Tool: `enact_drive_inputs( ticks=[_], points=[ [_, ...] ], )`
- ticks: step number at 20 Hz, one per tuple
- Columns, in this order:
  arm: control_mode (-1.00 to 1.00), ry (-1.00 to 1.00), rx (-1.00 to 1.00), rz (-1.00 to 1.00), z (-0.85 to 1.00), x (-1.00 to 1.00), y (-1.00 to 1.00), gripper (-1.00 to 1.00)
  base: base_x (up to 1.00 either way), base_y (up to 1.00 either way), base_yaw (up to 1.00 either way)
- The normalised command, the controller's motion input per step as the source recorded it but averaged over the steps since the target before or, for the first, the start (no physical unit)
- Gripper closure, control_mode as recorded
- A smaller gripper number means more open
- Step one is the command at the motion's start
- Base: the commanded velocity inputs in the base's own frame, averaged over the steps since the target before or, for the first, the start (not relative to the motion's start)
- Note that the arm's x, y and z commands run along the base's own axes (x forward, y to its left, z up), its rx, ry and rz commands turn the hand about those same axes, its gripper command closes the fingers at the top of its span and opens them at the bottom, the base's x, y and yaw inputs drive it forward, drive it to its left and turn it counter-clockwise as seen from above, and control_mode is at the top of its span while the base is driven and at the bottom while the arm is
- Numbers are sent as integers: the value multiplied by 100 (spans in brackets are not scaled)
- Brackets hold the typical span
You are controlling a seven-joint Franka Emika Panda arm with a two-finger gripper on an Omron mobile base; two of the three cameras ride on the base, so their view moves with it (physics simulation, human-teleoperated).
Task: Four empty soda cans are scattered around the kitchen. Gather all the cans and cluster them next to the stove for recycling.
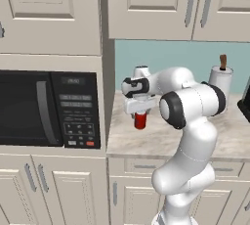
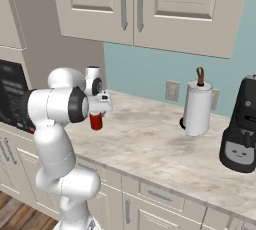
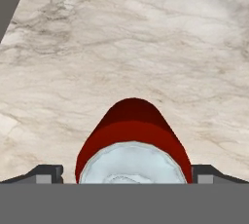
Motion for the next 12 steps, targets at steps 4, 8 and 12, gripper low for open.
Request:
enact_drive_inputs(
  ticks=[4,8,12],
  points=[
    [-100,4,0,0,-16,-4,-1,-100,0,0,0],
    [-100,3,0,0,-15,0,-1,-100,0,0,0],
    [-100,1,0,0,-9,2,0,-100,0,0,0]
  ],
)
